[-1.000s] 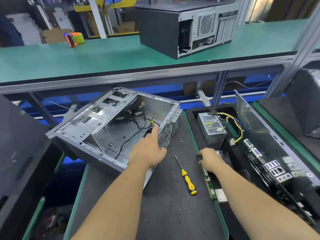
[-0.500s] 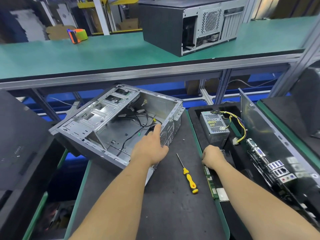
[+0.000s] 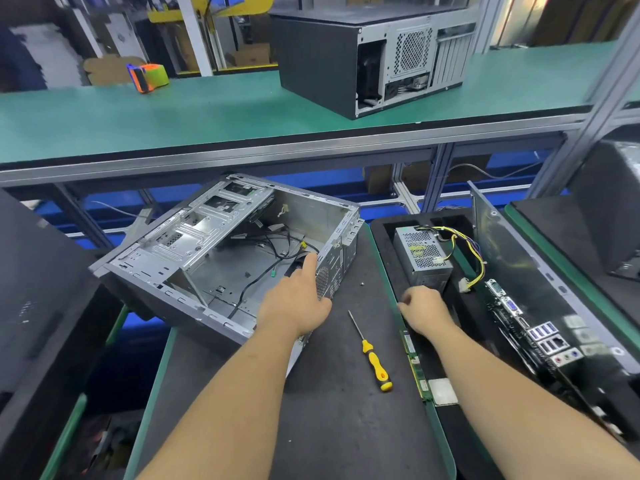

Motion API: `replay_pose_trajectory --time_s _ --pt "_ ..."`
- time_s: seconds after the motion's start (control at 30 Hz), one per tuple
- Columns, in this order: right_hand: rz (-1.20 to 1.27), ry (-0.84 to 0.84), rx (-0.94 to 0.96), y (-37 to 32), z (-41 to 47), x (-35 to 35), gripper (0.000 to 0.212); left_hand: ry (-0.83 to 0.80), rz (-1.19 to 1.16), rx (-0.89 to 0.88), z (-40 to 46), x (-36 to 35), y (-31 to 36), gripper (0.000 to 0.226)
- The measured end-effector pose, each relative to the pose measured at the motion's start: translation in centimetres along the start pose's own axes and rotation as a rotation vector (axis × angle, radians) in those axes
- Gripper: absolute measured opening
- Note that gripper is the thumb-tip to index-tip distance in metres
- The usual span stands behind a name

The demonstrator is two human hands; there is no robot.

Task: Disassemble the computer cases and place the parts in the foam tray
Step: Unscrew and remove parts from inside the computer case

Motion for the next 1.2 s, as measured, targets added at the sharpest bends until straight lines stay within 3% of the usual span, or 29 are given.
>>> replay_pose_trajectory --time_s 0.27,0.47,0.6,0.83,0.97,1.1,1.2 --pt "-0.004 -0.016 0.18 -8.2 2.8 -2.4 0.032 0.008 -0.025 0.004 0.0 -0.1 -0.1 0.065" --pt "-0.193 -0.024 0.196 -9.3 3.5 -4.4 0.022 0.011 0.044 -0.018 0.1 -0.5 -0.1 0.066" --pt "-0.167 -0.049 0.153 -9.2 2.7 -4.2 0.011 0.019 0.014 -0.028 0.1 -0.6 -0.1 0.063" --pt "-0.011 0.112 -0.095 0.2 -0.3 -0.5 0.015 0.008 -0.052 -0.03 0.2 -0.5 -0.1 0.062" --pt "-0.021 0.082 -0.282 5.9 -2.9 -0.2 0.013 0.004 -0.047 -0.017 -0.1 -0.1 0.1 0.055" --pt "-0.011 0.165 -0.073 1.9 -6.1 -1.3 0.032 -0.02 -0.042 0.026 0.0 -0.2 -0.2 0.057" --pt "-0.073 -0.017 0.01 -1.9 -8.3 -3.7 0.04 -0.005 -0.041 0.04 0.2 -0.3 -0.4 0.027"
Point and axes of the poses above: each hand's wrist, its own z-axis towards the middle knuckle, its own x-axis out of the back of the hand, y = z × x, the point moved 6 cm from there along z, towards the middle knuckle, and after that the axes turned 8 degrees about -x, right-handed, at the moved point
